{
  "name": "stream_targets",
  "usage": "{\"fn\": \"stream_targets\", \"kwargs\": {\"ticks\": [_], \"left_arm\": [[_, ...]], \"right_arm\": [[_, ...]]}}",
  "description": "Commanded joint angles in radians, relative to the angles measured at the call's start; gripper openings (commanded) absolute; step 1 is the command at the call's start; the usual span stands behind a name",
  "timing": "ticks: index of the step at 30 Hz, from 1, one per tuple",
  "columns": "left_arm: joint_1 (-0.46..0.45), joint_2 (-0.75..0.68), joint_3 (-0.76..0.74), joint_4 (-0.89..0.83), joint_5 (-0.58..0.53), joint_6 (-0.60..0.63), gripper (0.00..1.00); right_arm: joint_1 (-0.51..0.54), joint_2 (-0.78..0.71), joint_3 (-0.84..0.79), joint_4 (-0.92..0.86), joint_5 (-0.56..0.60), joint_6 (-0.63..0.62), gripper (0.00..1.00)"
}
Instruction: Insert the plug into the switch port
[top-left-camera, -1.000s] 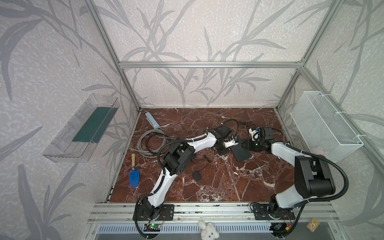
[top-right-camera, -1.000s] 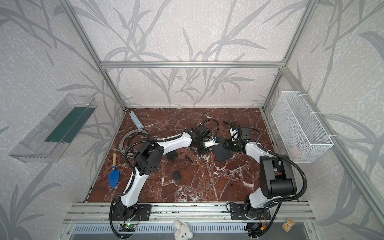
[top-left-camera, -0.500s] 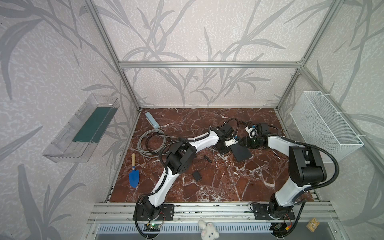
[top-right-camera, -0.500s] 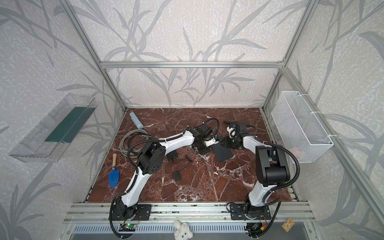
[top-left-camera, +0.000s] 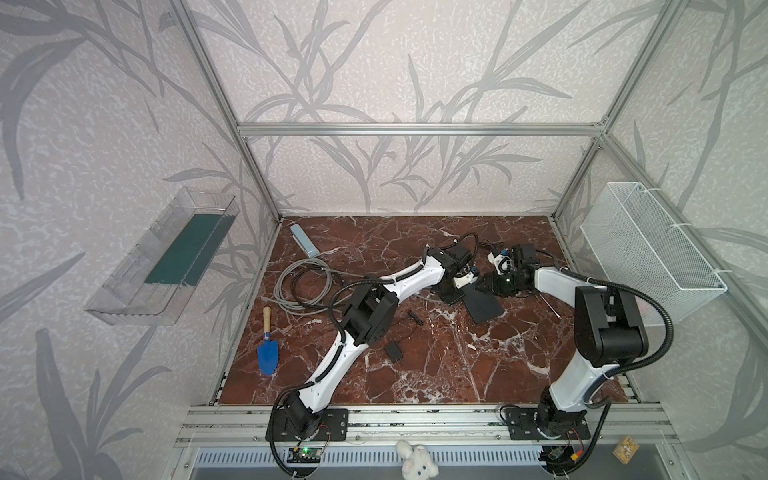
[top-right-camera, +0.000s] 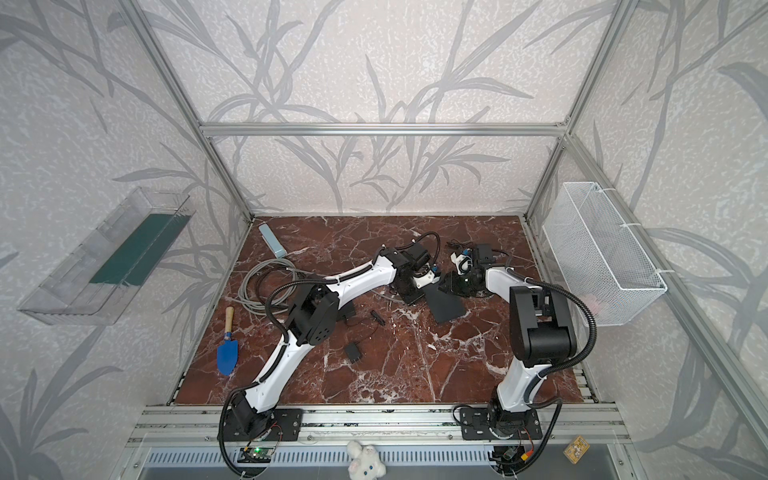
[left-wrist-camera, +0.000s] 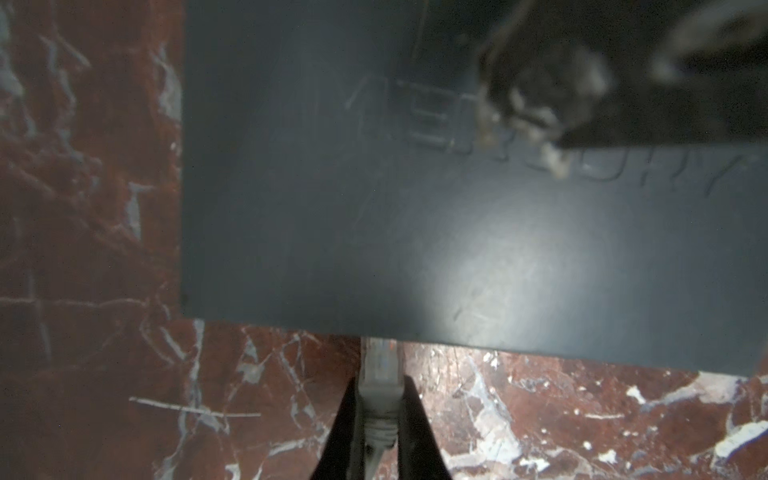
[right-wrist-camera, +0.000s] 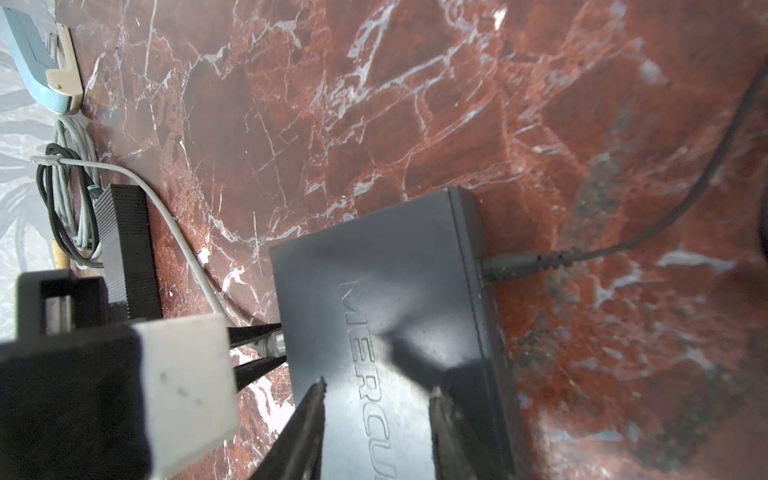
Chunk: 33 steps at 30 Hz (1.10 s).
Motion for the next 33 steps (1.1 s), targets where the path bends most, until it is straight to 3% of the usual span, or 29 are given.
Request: {"fn": "stream_targets", "kwargs": {"ticks": [1,9,14,26,33], "left_arm": [[-0.009,0.078,0.072,-0.074,-0.023,-0.053,0.07],[-0.011,0.086,0.11,-0.07,-0.069,-0.086,0.06],[-0.011,0.094,0.125,-0.084,-0.028,-0.079,0.07],[-0.013,0.16,0.261,-0.168,-0.01,-0.077,0.07],[-0.016,0.145,0.285,-0.136,-0.059,-0.034,0.06]], "right_arm": [[-0.002,0.03,0.004,-0.13,0.069,-0.032,0.43],[-0.009,0.018,0.056,-0.195,0.159,-0.066,0.45],[-0.017,0.028,0.066,-0.201,0.18,-0.079,0.47],[-0.008,0.126,0.078,-0.162,0.003,-0.126,0.48],[0.04,0.184,0.138,-0.219,-0.016,-0.17,0.46]]}}
